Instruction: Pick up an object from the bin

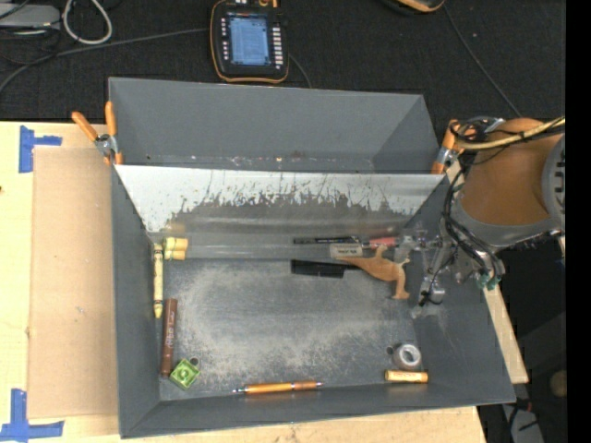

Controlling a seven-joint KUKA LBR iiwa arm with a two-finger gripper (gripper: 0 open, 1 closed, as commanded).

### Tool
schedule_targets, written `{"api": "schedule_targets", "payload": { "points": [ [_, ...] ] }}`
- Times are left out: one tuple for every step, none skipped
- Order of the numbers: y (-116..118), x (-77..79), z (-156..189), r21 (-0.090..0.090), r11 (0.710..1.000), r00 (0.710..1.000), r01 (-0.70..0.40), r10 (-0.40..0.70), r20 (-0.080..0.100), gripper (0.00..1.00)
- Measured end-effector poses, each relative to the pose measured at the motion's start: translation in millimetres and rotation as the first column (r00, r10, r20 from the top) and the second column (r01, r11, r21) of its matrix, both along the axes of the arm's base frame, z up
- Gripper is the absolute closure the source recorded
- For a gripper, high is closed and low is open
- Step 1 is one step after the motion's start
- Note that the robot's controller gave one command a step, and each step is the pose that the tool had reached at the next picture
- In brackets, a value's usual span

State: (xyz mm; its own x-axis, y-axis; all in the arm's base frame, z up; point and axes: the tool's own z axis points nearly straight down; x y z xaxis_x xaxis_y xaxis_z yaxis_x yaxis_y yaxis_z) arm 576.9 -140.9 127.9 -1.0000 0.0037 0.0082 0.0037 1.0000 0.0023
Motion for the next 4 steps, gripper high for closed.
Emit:
{"api": "schedule_targets", "payload": {
  "points": [
    [1, 2.0, 5, -0.002, 1.0, 1.0, -0.006, 0.006, 0.007, 0.0],
    [1, 6.7, -57, 0.0, 0.984, 0.984, 0.177, -0.177, 0.007, 0.0],
    [10, 13.5, -58, 0.0, 0.953, 0.953, 0.303, -0.303, 0.01, 0.0],
    [2, 6.9, -58, 0.0, 0.983, 0.983, 0.183, -0.183, 0.005, 0.0]
  ]
}}
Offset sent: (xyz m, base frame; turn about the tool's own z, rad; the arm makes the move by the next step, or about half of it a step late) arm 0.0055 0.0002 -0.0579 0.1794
